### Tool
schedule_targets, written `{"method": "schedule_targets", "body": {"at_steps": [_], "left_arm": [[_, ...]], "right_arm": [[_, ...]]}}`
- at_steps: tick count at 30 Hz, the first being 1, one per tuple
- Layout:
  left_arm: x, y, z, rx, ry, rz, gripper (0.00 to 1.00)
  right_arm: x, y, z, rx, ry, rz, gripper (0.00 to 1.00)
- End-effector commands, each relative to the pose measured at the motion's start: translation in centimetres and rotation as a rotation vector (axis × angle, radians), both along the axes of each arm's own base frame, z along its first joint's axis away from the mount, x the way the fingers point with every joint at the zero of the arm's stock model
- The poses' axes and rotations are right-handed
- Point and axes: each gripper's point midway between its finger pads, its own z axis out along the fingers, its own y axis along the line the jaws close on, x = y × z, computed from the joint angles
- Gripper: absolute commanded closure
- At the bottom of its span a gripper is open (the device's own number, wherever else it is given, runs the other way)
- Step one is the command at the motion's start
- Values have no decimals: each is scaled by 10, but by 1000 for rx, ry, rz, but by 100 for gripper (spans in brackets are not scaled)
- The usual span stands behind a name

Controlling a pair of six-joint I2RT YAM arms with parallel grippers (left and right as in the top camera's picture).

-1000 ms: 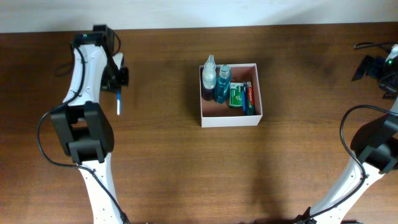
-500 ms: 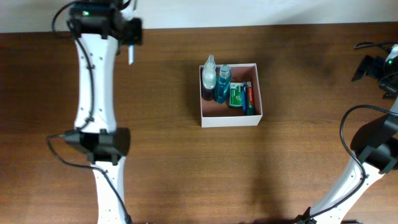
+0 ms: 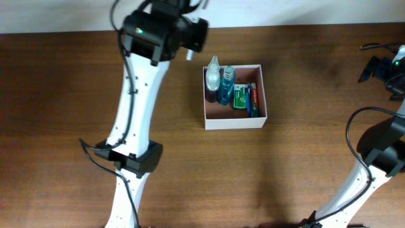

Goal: Pack container
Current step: 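Lift the toothbrush and carry it right over the box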

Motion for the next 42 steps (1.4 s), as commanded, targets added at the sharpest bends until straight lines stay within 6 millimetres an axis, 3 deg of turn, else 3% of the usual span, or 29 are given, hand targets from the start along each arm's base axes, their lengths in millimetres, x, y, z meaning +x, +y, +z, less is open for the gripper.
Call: {"method": "schedule_targets", "body": {"at_steps": [1,9,15,23,42], "left_arm": [[-34,-26,45,-106,-60,-108,98],[-65,-72,45,-120,-42,-226,98],[-78,-91,33,-85,-18,-265,98],[-75,-98,-19,-4,112,-265,98],[-78,-127,-120,99,282,-304,97]], "right_arm": [[0,3,12,-10,-27,1,1],[0,3,12,-10,-27,1,1],[0,3,12,-10,-27,1,1],[0,3,12,-10,-27,1,1],[0,3,12,-10,-27,1,1]]}}
